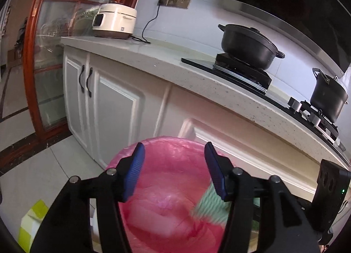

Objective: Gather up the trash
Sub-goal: 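Carry both items to the pink bin and open both grippers over it, then grasp the white paper cup with the left gripper while the right gripper grasps a paper cup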

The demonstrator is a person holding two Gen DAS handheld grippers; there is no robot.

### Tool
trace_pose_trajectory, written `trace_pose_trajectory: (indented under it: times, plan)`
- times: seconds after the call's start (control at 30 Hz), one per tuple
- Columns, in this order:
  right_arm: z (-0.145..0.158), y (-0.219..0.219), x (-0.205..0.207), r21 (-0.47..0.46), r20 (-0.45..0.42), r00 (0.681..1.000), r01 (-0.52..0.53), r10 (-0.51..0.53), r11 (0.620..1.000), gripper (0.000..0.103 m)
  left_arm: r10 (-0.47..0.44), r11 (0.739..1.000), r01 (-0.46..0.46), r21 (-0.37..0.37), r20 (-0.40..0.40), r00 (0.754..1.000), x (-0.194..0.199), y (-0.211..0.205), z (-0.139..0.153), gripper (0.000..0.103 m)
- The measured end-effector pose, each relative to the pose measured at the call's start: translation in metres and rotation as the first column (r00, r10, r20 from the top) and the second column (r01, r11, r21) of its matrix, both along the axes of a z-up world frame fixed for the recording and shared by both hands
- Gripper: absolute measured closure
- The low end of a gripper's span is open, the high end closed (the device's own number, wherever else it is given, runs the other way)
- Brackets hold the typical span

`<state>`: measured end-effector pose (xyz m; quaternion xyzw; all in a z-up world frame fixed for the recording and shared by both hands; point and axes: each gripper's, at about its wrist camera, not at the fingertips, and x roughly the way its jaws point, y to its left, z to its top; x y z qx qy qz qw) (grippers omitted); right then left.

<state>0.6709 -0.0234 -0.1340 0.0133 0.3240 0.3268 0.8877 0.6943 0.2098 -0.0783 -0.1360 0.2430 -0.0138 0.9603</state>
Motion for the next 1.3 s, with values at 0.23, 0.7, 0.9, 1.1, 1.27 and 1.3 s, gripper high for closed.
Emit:
trace_pose_trajectory:
  times: [0.23, 0.7, 0.9, 1.1, 1.27, 1.3]
  plan:
    - [0.039, -0.028, -0.051, 0.033, 0.073, 0.997, 0.012, -0.014, 0.999, 0.054, 0.094, 0.989, -0.098, 0.107, 0.042, 0.995, -0.073, 0.003, 0.029, 0.027]
    - [0.081, -0.088, -0.233, 0.011, 0.192, 0.968, 0.163, -0.162, 0.987, 0.017, 0.157, 0.957, -0.155, 0.244, 0.011, 0.988, -0.269, -0.035, 0.018, 0.008]
    - [0.069, -0.100, -0.272, -0.037, 0.161, 0.959, 0.242, -0.234, 0.969, 0.017, 0.136, 0.931, -0.123, 0.344, -0.012, 0.991, -0.321, -0.063, 0.004, 0.008]
    - [0.053, -0.105, -0.310, -0.059, 0.180, 0.946, 0.283, -0.269, 0.957, 0.016, 0.164, 0.923, -0.129, 0.363, -0.068, 0.984, -0.359, -0.071, -0.021, 0.008]
    - [0.045, -0.106, -0.339, -0.077, 0.194, 0.947, 0.274, -0.255, 0.959, 0.016, 0.174, 0.930, -0.127, 0.346, -0.110, 0.979, -0.384, -0.072, -0.037, 0.008]
    - [0.044, -0.105, -0.343, -0.087, 0.192, 0.951, 0.262, -0.242, 0.961, 0.016, 0.172, 0.931, -0.122, 0.345, -0.118, 0.978, -0.388, -0.073, -0.040, 0.008]
